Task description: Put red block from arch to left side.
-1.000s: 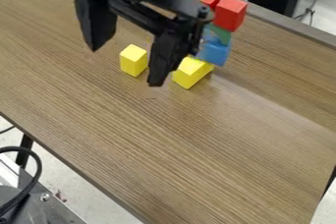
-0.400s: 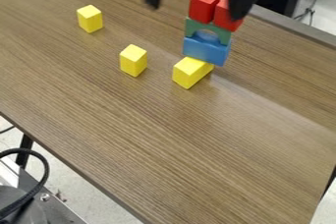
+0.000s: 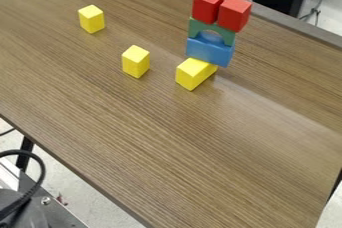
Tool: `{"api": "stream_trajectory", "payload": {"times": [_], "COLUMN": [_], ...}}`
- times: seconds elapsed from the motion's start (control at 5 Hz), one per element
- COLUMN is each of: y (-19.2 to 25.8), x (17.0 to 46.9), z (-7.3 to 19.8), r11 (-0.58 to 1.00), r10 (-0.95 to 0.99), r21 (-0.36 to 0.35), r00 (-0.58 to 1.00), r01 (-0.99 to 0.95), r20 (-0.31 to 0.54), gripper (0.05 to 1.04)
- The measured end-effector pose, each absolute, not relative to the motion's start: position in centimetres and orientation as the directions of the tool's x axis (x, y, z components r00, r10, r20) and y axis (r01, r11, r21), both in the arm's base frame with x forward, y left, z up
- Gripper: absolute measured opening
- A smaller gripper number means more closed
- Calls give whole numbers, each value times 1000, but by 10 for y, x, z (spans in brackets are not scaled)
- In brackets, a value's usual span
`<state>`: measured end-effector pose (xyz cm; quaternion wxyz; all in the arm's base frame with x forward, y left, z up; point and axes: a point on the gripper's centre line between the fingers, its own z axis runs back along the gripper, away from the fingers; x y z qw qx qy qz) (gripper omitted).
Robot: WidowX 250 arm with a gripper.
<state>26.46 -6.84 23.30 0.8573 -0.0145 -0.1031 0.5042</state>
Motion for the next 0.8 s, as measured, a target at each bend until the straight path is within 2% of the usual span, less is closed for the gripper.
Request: {"api": "stream_trajectory", "payload": {"times": [0.2, 0.4, 0.8], "y": [-54, -42, -20], "x": [287, 305, 335], "z": [226, 219, 204], "r11": [315, 191, 100], "r10": [949, 981, 991], "r21": [-183, -173, -142], "r00": [302, 181, 86], "r01": [-931, -966, -985], "r20": [96, 71, 104], "gripper": [1000, 1000, 1000]}}
